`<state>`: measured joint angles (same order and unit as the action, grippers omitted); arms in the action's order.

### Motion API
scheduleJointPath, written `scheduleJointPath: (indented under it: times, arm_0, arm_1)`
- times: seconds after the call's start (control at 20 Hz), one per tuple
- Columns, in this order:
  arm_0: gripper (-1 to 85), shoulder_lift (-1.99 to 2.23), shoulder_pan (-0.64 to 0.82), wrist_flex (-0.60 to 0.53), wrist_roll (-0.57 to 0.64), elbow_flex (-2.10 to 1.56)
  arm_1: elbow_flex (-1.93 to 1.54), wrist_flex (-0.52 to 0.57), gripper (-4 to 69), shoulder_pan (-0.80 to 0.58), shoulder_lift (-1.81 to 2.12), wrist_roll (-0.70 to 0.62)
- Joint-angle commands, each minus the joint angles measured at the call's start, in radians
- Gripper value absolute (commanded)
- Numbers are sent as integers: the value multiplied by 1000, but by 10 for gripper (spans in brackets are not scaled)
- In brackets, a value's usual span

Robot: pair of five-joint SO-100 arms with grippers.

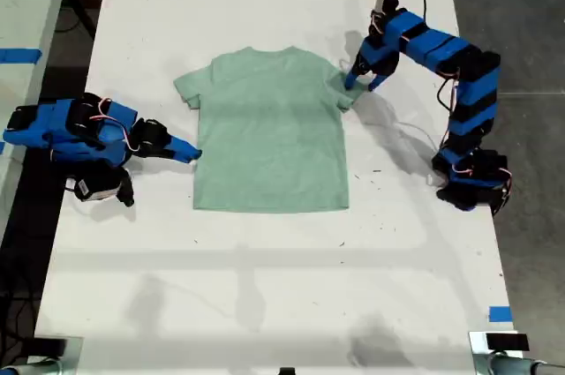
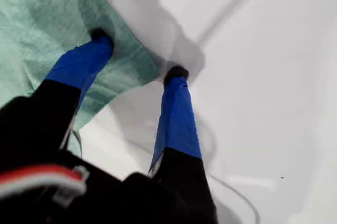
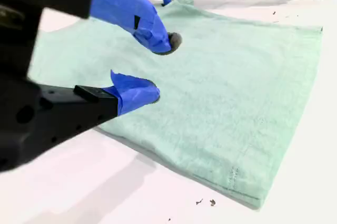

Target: Fold t shirt

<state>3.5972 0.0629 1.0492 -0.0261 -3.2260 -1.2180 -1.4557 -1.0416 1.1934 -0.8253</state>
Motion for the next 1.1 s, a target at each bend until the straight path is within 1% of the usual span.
scheduleJointPath:
  times: [0.0,0.05,0.2,0.3,0.35,0.45,0.55,0.65,0.85,0.95,1.05]
  arm_0:
    - [114,8,-6,5,-17,2]
    - [114,8,-6,5,-17,2]
    - [114,8,-6,5,-17,2]
    - [114,8,-6,5,-17,2]
    - [114,8,-6,5,-17,2]
    - [114,8,-6,5,-17,2]
    - [114,8,-6,5,-17,2]
    - [114,8,-6,5,-17,2]
    - [114,8,-6,5,-17,2]
    - [114,8,-6,5,-17,2]
    - [114,8,-6,5,-17,2]
  arm_1:
    - [37,20,168,-5,8,-8]
    - [34,21,29,-3,0,-2]
    - [41,15,20,0,-11,3]
    - [103,-31,20,3,14,5]
    - [170,-78,20,11,28,2]
    - [307,-152,20,49,75,-3]
    - [347,-155,20,123,147,-3]
    - [345,-118,20,224,176,-9]
    - [295,66,20,431,124,-25]
    - [295,140,20,499,66,-31]
    - [296,189,20,546,11,-32]
